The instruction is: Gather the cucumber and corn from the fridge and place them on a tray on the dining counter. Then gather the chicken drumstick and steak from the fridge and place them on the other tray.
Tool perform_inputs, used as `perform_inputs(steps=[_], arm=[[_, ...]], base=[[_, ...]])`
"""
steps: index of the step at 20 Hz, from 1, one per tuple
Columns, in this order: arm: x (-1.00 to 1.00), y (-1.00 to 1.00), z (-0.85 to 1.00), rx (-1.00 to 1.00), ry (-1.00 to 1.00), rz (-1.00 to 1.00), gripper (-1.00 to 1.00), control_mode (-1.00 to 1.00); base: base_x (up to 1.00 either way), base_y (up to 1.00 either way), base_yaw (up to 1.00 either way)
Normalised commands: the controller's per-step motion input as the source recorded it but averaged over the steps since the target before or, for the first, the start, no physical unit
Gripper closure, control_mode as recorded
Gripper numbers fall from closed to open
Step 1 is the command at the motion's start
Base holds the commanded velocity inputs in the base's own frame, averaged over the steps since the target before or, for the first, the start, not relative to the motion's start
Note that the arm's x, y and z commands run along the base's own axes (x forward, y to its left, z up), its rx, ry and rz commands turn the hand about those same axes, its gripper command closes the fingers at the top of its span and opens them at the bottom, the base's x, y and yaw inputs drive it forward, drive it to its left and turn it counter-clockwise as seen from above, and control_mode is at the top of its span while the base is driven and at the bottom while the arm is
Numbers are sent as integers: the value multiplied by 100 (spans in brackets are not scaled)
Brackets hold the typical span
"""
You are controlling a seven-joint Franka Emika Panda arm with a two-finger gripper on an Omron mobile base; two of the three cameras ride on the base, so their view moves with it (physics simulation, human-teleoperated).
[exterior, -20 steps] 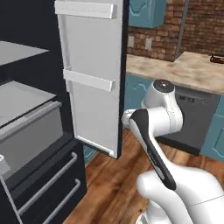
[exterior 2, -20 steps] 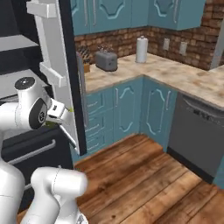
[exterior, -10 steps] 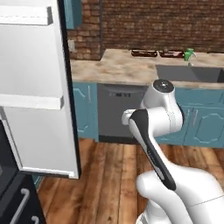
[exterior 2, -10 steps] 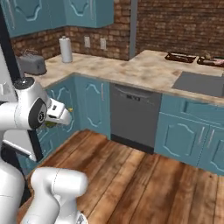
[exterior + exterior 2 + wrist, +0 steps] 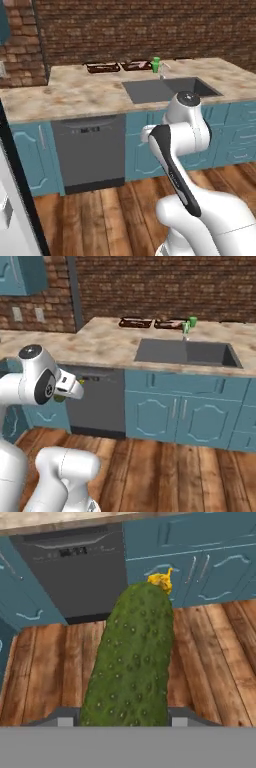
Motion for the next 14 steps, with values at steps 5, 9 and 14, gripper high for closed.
perform_inputs(steps=[5, 9, 14], arm=[[0, 0, 0, 0, 0, 0, 100, 100], [0, 0, 0, 0, 0, 0, 100, 100], [0, 0, 0, 0, 0, 0, 100, 100]], base=[[48, 0, -73], [42, 0, -72], [69, -17, -60]])
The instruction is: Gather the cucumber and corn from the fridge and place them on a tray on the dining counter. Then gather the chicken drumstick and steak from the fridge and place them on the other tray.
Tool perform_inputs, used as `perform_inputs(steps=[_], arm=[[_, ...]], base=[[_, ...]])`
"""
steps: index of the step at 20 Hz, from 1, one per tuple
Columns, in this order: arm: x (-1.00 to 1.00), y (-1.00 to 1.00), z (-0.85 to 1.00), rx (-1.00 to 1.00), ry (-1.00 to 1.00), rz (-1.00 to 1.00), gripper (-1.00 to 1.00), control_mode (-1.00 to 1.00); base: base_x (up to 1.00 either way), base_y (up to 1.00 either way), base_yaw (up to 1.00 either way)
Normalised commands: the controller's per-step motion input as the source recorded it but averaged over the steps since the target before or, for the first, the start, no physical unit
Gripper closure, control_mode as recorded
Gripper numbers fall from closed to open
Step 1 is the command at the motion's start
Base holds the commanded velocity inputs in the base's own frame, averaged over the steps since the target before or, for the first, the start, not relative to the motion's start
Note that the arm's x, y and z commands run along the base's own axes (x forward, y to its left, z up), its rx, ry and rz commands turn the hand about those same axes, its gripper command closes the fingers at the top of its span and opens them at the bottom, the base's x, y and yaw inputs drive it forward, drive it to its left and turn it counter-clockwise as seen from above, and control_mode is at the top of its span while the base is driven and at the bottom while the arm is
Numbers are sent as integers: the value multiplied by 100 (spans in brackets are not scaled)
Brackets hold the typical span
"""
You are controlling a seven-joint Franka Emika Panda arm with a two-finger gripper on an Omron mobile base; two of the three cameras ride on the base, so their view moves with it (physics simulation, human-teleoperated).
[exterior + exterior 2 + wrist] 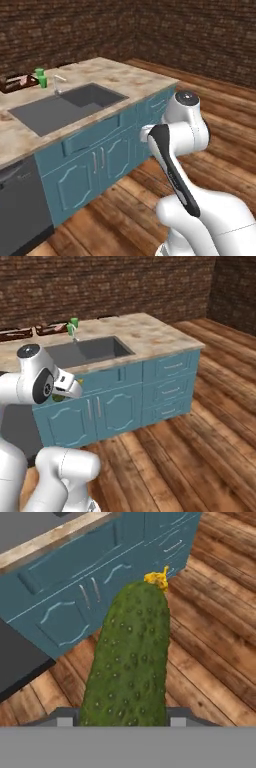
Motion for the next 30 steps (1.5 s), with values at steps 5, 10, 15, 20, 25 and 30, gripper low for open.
perform_inputs(steps=[5, 10, 15, 20, 25, 30], arm=[[0, 0, 0, 0, 0, 0, 100, 100], [0, 0, 0, 0, 0, 0, 100, 100], [0, 0, 0, 0, 0, 0, 100, 100], [0, 0, 0, 0, 0, 0, 100, 100], [0, 0, 0, 0, 0, 0, 100, 100], [0, 0, 0, 0, 0, 0, 100, 100]], base=[[77, -9, -60], [99, -20, -43], [100, -19, -30], [100, -8, -22], [100, 0, -16], [100, 0, -9]])
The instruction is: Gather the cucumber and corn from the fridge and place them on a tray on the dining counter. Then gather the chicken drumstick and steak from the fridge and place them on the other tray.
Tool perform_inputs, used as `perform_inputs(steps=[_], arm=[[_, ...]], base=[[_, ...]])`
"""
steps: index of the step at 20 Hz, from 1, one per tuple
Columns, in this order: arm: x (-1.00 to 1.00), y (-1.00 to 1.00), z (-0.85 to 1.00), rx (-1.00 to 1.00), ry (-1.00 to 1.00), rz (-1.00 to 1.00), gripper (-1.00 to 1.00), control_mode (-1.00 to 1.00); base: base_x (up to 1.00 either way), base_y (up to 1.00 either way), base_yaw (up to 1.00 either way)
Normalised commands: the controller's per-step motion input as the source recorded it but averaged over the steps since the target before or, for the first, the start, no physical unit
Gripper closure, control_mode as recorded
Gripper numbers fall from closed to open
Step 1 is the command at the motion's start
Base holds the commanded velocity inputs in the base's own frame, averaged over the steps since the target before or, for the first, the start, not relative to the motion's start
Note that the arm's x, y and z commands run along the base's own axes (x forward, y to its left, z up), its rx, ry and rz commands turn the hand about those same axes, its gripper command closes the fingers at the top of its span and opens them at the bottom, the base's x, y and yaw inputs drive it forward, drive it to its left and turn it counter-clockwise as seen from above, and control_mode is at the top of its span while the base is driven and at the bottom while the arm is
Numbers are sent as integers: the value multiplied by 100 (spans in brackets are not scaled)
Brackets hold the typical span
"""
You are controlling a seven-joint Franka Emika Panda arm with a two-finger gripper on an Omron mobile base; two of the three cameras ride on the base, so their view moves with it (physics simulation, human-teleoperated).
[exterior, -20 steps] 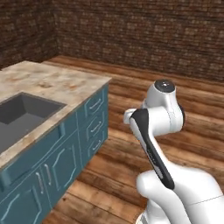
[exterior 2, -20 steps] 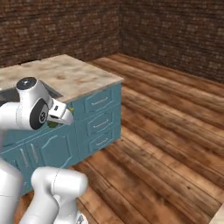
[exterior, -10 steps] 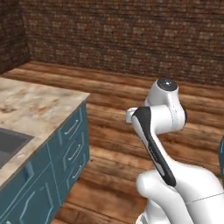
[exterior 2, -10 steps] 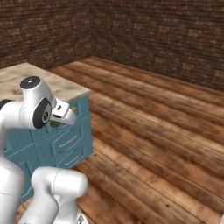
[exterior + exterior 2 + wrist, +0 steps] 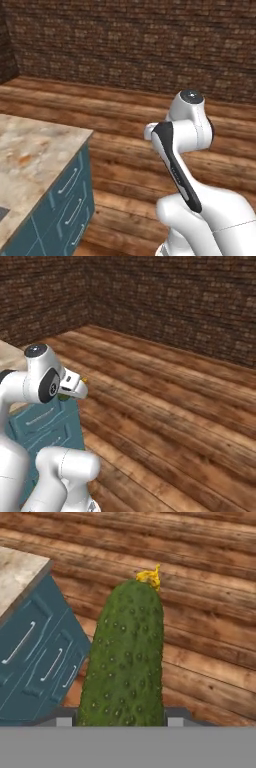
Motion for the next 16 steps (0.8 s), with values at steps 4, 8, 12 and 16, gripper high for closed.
perform_inputs(steps=[4, 8, 12, 16], arm=[[0, 0, 0, 0, 0, 0, 100, 100], [0, 0, 0, 0, 0, 0, 100, 100], [0, 0, 0, 0, 0, 0, 100, 100], [0, 0, 0, 0, 0, 0, 100, 100]], base=[[100, -3, 3], [100, 0, 0], [100, 0, 2], [100, 0, 10]])
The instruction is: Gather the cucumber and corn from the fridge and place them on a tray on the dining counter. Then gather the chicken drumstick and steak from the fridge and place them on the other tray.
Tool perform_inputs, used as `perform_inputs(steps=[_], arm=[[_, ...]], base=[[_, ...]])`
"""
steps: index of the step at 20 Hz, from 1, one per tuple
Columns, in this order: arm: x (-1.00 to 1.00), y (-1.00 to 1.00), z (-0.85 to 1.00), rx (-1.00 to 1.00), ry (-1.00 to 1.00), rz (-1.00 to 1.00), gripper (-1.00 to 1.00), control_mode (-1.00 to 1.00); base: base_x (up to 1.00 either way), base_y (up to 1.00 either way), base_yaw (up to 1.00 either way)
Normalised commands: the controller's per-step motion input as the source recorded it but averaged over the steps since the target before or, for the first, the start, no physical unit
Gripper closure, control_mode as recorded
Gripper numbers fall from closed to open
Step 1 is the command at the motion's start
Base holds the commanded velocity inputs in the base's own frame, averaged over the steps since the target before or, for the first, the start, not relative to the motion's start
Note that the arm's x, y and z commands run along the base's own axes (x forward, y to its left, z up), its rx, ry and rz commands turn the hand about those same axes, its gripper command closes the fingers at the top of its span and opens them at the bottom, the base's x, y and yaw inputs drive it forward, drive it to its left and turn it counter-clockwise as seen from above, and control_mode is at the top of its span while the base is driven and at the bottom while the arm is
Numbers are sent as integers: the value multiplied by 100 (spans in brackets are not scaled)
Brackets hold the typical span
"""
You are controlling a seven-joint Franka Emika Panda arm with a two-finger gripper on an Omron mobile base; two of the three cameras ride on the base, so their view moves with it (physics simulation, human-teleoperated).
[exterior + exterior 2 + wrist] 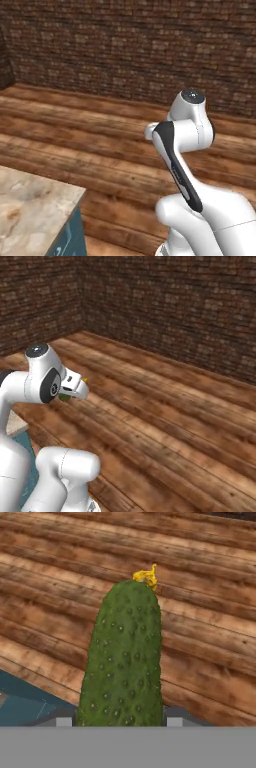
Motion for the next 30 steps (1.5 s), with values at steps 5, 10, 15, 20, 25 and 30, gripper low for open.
perform_inputs(steps=[5, 10, 15, 20, 25, 30], arm=[[0, 0, 0, 0, 0, 0, 100, 100], [0, 0, 0, 0, 0, 0, 100, 100], [0, 0, 0, 0, 0, 0, 100, 100], [0, 0, 0, 0, 0, 0, 100, 100], [0, 0, 0, 0, 0, 0, 100, 100], [0, 0, 0, 0, 0, 0, 100, 100]], base=[[100, 0, 26], [100, 0, 40], [100, 0, 40], [100, 0, 41], [100, 0, 33], [100, 2, 29]])
